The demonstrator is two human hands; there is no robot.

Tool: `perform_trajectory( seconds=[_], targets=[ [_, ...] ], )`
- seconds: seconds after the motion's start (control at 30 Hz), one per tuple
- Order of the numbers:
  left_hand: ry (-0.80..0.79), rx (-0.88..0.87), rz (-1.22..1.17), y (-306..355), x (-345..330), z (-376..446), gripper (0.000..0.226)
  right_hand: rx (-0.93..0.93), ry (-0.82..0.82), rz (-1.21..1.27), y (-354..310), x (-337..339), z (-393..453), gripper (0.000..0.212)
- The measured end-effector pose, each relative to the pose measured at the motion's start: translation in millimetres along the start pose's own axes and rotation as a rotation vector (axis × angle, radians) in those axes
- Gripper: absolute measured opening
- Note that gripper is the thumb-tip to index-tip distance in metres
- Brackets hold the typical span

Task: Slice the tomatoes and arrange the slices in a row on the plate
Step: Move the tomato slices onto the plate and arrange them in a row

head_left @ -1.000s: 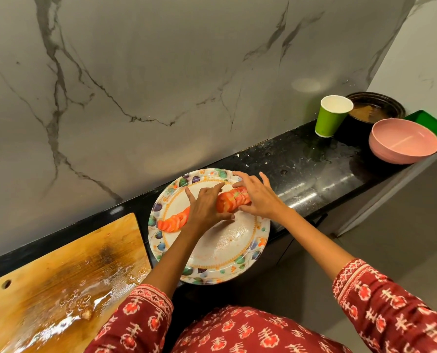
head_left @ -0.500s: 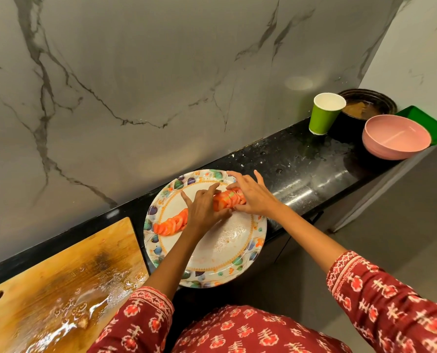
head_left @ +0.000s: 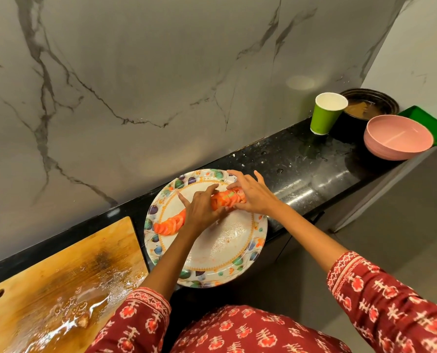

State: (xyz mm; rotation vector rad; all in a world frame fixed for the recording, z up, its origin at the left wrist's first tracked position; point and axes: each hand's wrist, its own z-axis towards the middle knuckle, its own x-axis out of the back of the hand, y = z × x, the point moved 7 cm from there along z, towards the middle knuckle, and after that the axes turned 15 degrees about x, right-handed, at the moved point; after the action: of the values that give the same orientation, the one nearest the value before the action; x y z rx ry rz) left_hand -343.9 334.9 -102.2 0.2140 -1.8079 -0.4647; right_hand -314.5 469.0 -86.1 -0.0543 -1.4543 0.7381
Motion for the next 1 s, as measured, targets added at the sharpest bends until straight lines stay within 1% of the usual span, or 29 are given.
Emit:
perform_trajectory(
  seconds=[0.1,0.23,0.4,0.7,0.9,1.0],
  targets=[
    [0.002,-0.002,0.014,1.8,0.5,0.1,0.074,-0.006,-0.012,0.001,0.6,-1.2,0.3,0.086],
    [0.002,-0.04,0.052,13.2,0.1,-0.3,0.088,-0.019,0.008,0.001,2.1,2.5,-4.1,0.092],
    [0.01,-0.071,0.138,27.4,-1.3,0.1,0.083,-0.034,-0.011,-0.01,9.0,5.4,-8.8,0.092],
    [0.021,-0.079,0.057,18.2,-9.5,5.7,0.078,-0.041,-0.022,0.016,9.3,3.3,-7.8,0.089],
    [-0.003,-0.068,0.084,20.2,-7.1,3.5,0.079,-0.039,-0.006,0.01,9.6,5.9,-10.9,0.089],
    [-0.016,-0.069,0.083,22.7,-6.6,3.0,0.083,-0.039,0.023,0.025,10.7,12.1,-12.8,0.093]
  ],
)
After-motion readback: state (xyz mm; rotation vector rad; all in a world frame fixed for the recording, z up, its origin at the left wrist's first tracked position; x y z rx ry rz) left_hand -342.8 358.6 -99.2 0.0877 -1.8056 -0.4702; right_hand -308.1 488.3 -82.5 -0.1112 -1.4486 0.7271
